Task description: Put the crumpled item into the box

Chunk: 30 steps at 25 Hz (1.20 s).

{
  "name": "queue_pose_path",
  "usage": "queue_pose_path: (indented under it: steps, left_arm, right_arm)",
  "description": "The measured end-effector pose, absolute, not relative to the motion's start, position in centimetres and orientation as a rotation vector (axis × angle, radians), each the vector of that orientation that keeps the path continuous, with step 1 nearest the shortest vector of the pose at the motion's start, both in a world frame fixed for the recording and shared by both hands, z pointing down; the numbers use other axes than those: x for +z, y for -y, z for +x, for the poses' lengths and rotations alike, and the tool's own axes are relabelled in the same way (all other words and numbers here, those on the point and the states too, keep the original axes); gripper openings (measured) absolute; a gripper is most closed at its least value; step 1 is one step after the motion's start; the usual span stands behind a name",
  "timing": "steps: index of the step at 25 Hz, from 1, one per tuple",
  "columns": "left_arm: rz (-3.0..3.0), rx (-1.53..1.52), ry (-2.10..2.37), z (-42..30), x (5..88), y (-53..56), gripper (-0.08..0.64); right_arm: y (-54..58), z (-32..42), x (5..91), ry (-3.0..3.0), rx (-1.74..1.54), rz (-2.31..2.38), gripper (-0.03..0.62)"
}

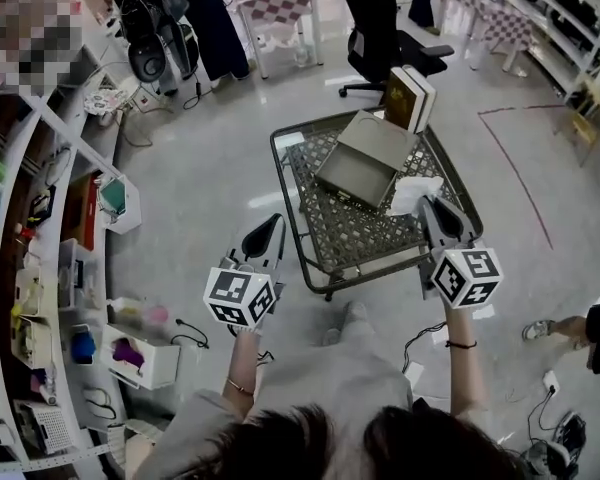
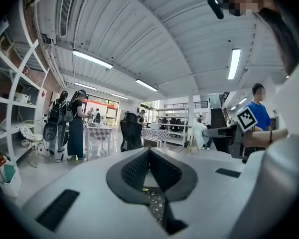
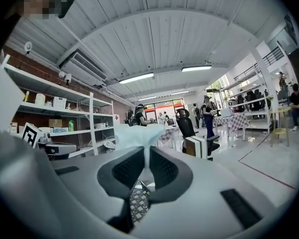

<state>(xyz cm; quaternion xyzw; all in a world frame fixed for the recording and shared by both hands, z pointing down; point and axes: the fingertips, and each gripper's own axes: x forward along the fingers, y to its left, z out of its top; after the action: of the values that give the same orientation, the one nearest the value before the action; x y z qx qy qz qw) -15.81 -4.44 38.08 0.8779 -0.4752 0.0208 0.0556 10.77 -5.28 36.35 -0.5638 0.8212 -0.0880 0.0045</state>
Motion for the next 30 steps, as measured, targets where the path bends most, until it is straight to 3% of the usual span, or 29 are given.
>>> queue_pose_path:
  steps: [30]
  left_arm:
    - [2.508,0.079,1.472,-11.3,41.2,18.3,0.017]
  right_arm:
    - [22.1,11.8,41.1,-2.782,-0.463,-1.607,0.051]
